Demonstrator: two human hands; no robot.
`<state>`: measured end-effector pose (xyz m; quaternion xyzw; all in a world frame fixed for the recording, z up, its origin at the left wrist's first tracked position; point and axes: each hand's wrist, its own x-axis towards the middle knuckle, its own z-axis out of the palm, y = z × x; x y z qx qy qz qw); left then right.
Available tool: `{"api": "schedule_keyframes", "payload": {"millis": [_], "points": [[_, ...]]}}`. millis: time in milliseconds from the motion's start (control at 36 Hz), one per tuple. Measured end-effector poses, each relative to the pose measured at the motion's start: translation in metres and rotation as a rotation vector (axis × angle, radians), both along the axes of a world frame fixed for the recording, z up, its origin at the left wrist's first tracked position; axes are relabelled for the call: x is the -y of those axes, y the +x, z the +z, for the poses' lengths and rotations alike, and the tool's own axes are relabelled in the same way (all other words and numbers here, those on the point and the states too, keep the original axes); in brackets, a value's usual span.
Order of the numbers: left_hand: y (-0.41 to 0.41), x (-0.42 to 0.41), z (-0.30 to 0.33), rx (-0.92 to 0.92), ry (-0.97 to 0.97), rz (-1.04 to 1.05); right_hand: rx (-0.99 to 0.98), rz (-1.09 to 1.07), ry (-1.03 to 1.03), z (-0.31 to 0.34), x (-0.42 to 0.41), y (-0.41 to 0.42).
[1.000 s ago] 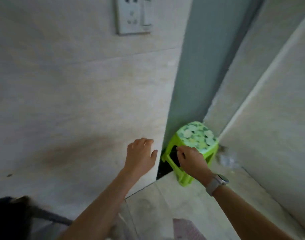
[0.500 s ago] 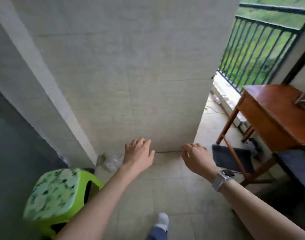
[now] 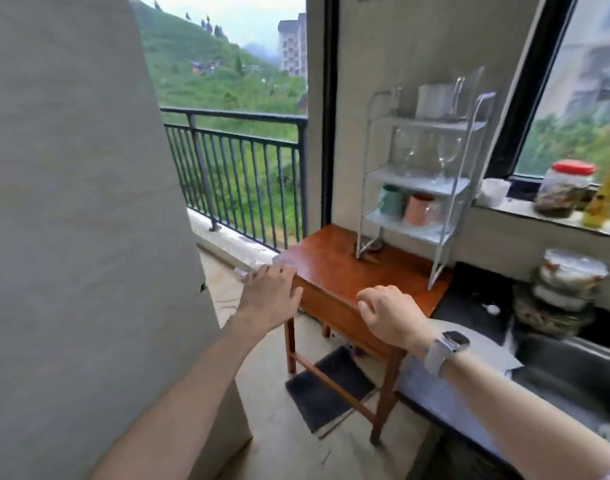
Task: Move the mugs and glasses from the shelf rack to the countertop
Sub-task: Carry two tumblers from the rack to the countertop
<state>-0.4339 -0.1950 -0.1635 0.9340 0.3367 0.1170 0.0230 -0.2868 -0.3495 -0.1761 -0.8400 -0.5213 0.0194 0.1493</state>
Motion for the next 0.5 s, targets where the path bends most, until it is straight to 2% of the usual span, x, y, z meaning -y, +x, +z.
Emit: {"api": "schedule_keyframes", "payload": {"millis": [139, 333, 500], "points": [[0.130, -0.056, 0.045, 0.123, 0.052, -0.160, 0.058, -0.156, 0.108, 0.037, -0.036, 0.104], [0.292, -0.113, 0.114, 0.297, 0.150, -0.307, 0.131, -0.249, 0.299, 0.108, -0.091, 0.247], [0.400, -0.151, 0.168, 0.481, 0.103, -0.345, 0.133, -0.329, 0.593, 0.175, -0.140, 0.340]]}}
